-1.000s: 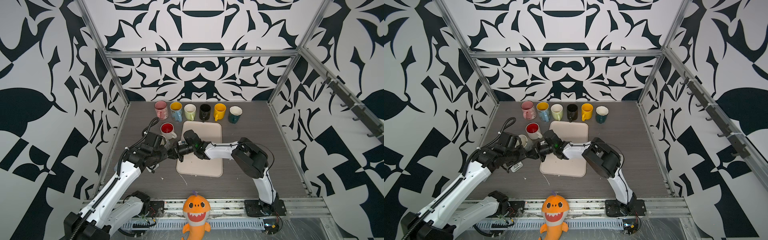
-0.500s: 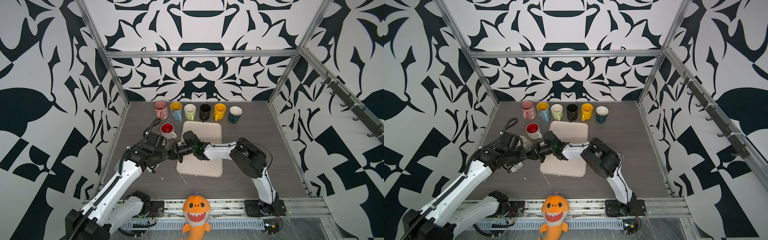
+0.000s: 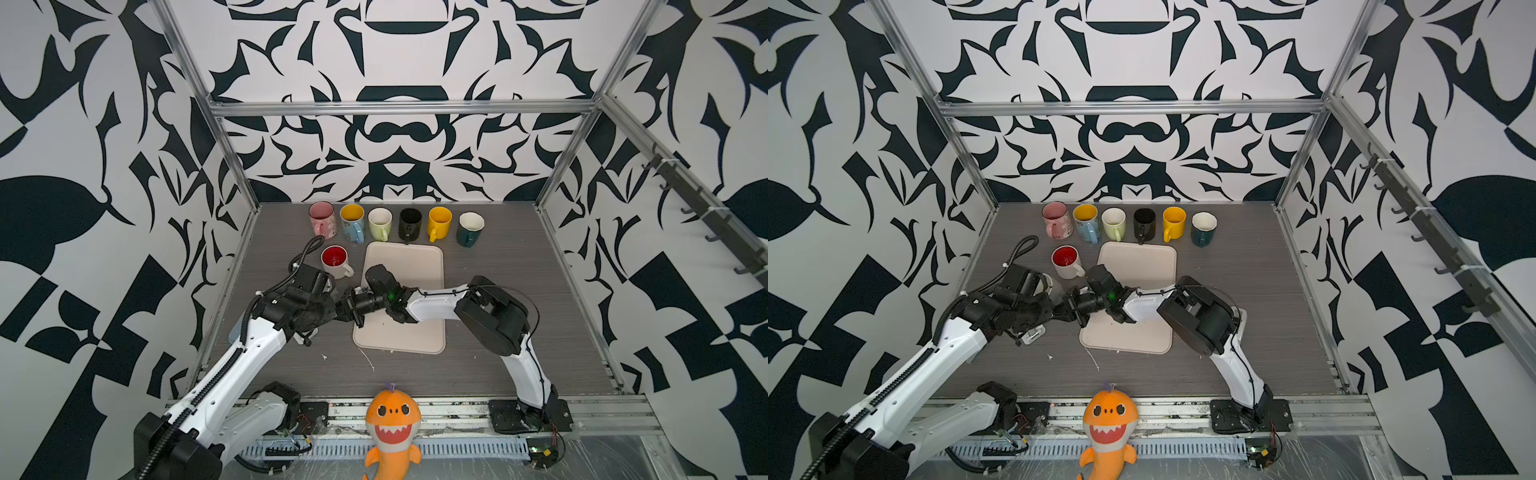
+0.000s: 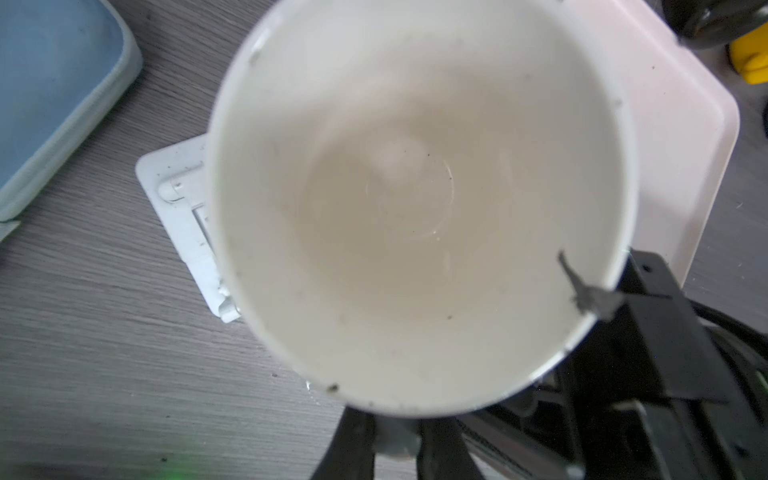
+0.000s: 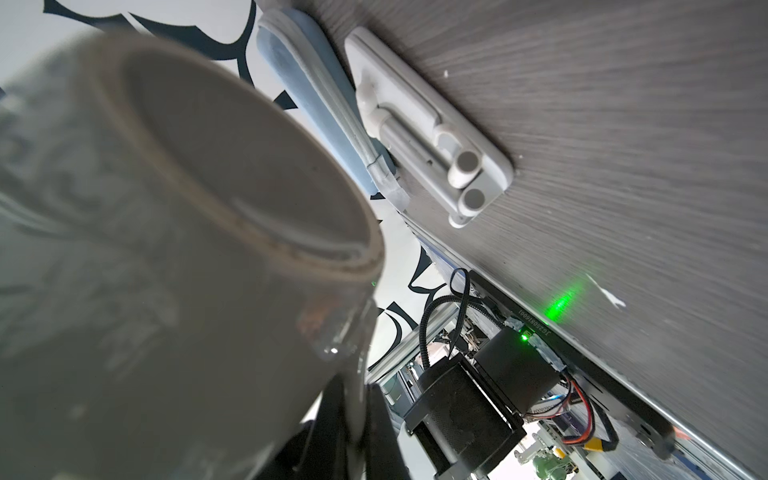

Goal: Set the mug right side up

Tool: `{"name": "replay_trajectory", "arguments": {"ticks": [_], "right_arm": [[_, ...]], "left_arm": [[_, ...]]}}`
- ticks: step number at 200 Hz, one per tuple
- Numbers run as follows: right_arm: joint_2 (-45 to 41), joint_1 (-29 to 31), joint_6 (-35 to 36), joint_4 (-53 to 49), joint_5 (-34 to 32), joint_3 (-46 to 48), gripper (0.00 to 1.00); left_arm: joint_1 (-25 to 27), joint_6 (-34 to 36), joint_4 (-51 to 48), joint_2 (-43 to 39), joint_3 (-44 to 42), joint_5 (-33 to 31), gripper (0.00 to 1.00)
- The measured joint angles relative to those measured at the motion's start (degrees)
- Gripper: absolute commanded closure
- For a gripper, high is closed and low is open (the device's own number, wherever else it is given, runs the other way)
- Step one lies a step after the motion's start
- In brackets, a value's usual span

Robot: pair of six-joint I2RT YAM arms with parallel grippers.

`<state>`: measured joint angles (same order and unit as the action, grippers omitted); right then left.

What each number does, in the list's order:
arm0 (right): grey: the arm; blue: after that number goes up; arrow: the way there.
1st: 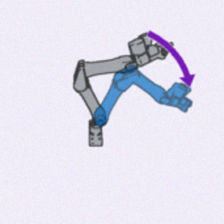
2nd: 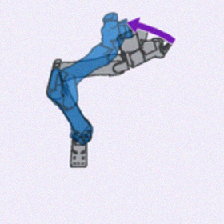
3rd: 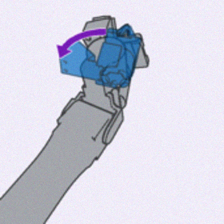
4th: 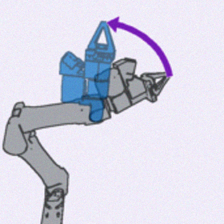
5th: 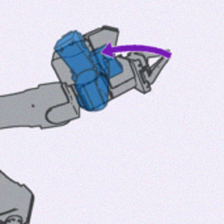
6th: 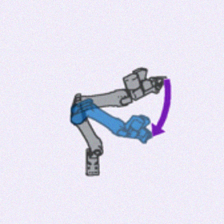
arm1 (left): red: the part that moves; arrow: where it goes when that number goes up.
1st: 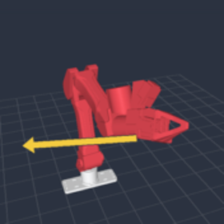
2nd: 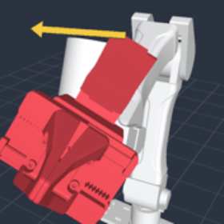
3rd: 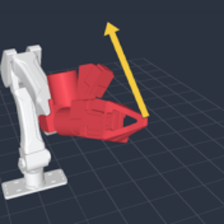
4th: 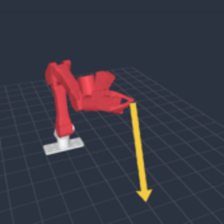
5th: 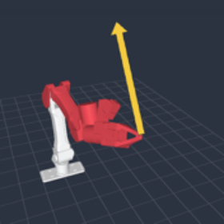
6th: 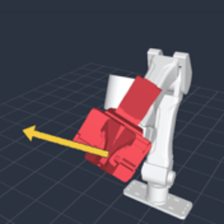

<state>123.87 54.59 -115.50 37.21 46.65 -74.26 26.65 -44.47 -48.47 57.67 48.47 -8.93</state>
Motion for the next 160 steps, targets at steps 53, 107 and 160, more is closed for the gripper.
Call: {"name": "replay_trajectory", "arguments": {"ticks": [53, 107, 160], "right_arm": [[0.5, 0.1, -2.4, 2.8, -0.3, 2.5, 0.92], [0.6, -0.2, -2.9, 2.9, -0.5, 4.1, 0.78], [0.6, -0.2, -2.9, 4.0, -0.5, 4.8, 0.7]], "left_arm": [[1.9, 1.8, -0.6, 3.2, 0.1, -0.1, 1.0], [4.9, 2.5, -2.3, 7.9, 0.7, -3.3, 1.0], [5.5, 2.3, -3.2, 8.5, 0.6, -5.4, 1.0]]}}
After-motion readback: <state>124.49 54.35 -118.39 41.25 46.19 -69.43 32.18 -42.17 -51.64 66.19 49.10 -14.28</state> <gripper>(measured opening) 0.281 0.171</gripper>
